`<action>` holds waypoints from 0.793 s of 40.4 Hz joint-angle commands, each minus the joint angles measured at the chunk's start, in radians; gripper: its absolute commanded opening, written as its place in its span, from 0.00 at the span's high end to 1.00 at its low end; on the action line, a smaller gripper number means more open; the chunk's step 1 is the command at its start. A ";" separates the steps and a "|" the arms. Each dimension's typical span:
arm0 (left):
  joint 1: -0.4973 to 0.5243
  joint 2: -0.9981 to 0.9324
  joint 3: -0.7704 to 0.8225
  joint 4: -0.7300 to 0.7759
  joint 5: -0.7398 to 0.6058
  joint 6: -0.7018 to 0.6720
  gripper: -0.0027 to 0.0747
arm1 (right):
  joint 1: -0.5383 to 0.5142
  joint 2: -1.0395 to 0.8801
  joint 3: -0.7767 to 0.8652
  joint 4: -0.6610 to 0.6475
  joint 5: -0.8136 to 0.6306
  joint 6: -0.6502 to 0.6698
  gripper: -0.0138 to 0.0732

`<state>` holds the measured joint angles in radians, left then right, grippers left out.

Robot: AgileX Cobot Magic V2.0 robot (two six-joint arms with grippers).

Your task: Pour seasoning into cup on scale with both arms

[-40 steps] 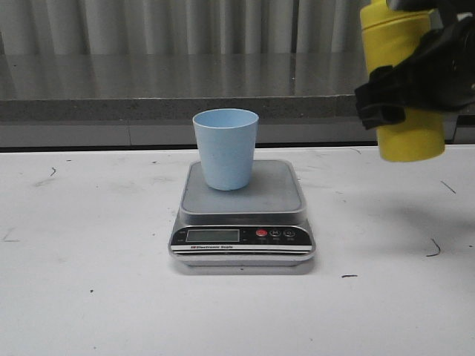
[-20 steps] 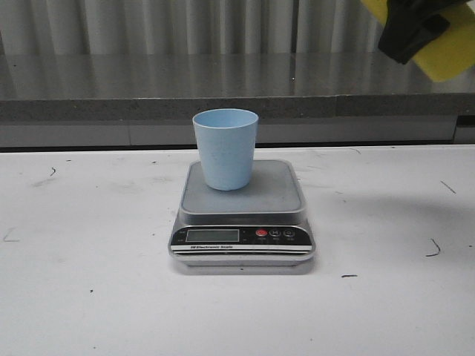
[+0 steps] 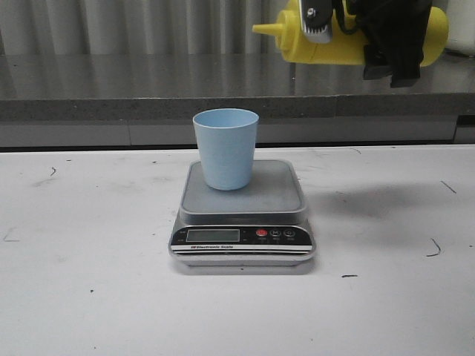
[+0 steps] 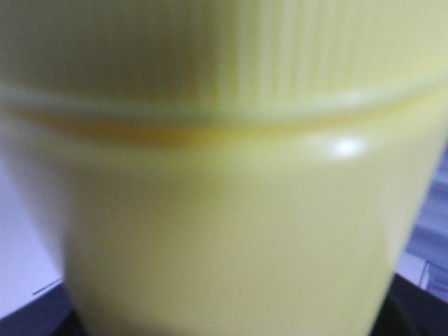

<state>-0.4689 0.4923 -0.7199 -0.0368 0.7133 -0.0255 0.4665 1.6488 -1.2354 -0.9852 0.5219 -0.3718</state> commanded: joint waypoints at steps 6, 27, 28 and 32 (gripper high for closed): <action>0.002 0.007 -0.026 -0.003 -0.082 -0.009 0.56 | 0.025 0.008 -0.042 -0.231 -0.001 -0.009 0.44; 0.002 0.007 -0.026 -0.003 -0.082 -0.009 0.56 | 0.057 0.066 -0.042 -0.264 0.119 0.015 0.44; 0.002 0.007 -0.026 -0.003 -0.082 -0.009 0.56 | 0.057 0.066 -0.042 -0.265 0.122 0.015 0.44; 0.002 0.007 -0.026 -0.003 -0.082 -0.009 0.56 | 0.057 0.066 -0.042 -0.284 0.136 0.015 0.44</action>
<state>-0.4689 0.4923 -0.7199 -0.0368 0.7133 -0.0255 0.5224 1.7691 -1.2392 -1.1820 0.6289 -0.3572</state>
